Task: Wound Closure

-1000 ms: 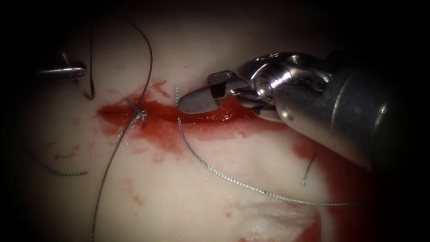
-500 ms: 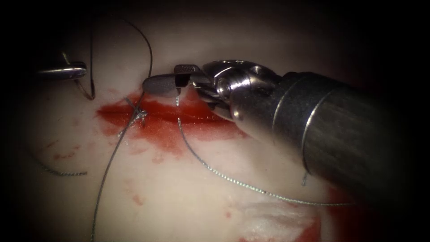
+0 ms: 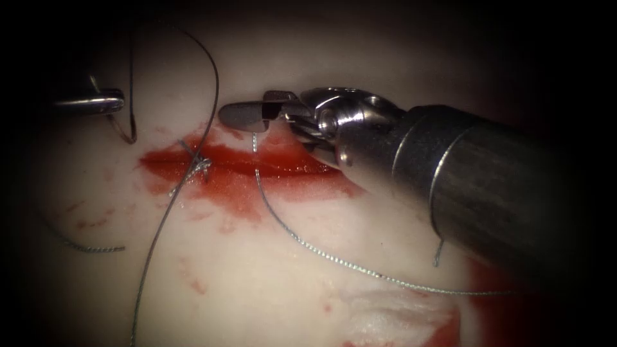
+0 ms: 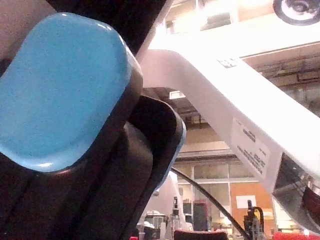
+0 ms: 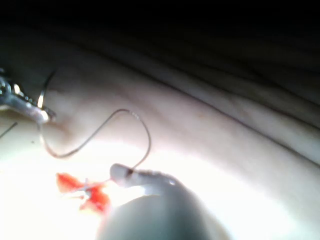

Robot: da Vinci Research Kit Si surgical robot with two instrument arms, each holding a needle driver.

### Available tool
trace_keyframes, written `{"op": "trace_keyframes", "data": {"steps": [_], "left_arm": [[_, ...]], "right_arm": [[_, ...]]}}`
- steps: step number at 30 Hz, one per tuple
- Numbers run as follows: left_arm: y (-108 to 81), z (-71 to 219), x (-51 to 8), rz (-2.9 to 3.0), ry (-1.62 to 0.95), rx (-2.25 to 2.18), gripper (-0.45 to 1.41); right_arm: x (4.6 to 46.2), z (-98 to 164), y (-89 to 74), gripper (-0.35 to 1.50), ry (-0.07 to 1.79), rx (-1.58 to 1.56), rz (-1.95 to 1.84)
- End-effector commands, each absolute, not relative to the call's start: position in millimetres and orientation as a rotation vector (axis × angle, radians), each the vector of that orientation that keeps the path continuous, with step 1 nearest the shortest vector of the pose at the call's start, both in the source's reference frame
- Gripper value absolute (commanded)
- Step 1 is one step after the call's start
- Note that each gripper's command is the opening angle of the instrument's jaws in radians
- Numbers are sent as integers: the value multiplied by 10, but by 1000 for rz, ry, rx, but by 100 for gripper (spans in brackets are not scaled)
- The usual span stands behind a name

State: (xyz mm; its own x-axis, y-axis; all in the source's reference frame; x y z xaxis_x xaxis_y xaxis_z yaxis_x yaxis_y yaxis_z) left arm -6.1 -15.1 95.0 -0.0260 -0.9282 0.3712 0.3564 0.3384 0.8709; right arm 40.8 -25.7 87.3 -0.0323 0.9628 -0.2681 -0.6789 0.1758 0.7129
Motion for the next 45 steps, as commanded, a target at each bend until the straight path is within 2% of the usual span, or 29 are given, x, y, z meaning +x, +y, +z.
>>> {"op": "trace_keyframes", "data": {"steps": [1,18,27,31,32,33,45], "left_arm": [[-138,946,-67,-1143,-1172,635,-45],[-138,945,-67,-1142,-1172,637,-45],[-138,945,-67,-1146,-1171,641,-45],[-138,945,-67,-1146,-1171,641,-45],[-138,945,-67,-1146,-1171,641,-45],[-138,945,-67,-1146,-1171,641,-45],[-138,945,-67,-1145,-1171,642,-45]], "right_arm": [[416,878,-251,99,846,426,1382],[414,895,-264,98,805,414,1394],[415,896,-266,88,802,426,1400],[415,895,-268,56,802,426,1401],[415,895,-269,27,799,434,1397],[414,894,-270,-35,789,452,1391],[412,895,-267,-35,796,456,1404]]}}
